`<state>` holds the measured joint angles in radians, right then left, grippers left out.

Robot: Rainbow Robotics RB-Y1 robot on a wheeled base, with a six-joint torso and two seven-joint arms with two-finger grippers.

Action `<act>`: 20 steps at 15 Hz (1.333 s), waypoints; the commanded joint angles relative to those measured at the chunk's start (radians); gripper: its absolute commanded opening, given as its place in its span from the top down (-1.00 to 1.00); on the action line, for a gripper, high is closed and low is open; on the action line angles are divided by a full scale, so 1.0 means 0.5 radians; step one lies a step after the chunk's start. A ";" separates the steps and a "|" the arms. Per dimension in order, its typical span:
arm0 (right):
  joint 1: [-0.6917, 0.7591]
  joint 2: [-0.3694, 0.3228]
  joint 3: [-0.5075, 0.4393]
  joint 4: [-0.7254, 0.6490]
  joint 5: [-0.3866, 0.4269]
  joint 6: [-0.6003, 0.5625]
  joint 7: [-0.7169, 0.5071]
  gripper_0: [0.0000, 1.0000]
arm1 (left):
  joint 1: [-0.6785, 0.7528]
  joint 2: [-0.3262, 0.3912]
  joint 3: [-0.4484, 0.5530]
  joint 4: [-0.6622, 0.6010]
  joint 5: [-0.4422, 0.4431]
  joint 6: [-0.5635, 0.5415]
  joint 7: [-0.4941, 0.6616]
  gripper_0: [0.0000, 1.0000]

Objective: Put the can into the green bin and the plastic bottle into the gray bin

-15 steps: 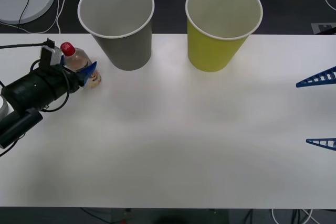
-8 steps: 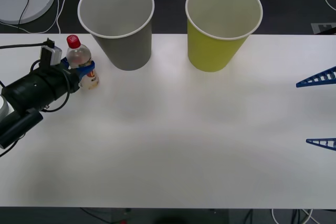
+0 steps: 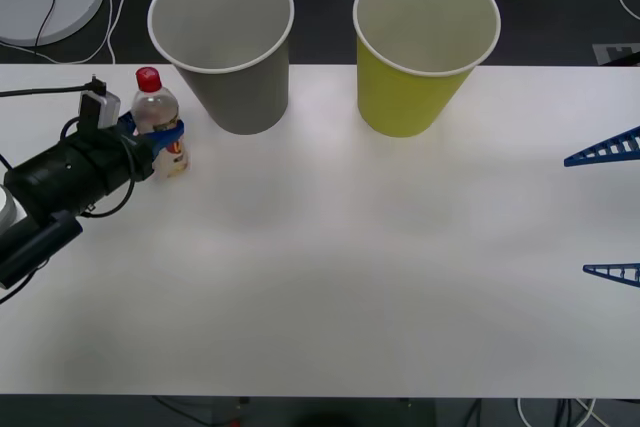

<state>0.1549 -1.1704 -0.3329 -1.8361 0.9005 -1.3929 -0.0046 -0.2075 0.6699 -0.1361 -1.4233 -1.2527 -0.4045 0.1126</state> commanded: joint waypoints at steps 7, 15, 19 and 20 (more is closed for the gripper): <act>0.000 0.000 0.000 0.000 0.000 0.000 0.000 -1.00 | 0.240 0.087 0.051 -0.301 0.085 0.002 0.002 1.00; 0.000 0.000 0.000 0.000 0.000 0.000 0.000 -1.00 | 0.482 0.151 0.189 -0.568 0.091 0.002 0.045 1.00; 0.000 0.000 0.000 0.000 0.000 0.000 0.000 -1.00 | 0.492 0.262 0.199 -0.605 0.091 -0.059 0.121 1.00; 0.000 0.000 0.000 0.000 0.000 0.000 0.000 -1.00 | 0.489 0.298 0.239 -0.611 0.072 -0.151 0.226 1.00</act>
<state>0.1549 -1.1704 -0.3329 -1.8362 0.9004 -1.3928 -0.0046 0.0378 0.8060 -0.0294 -1.7262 -1.2105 -0.4500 0.1917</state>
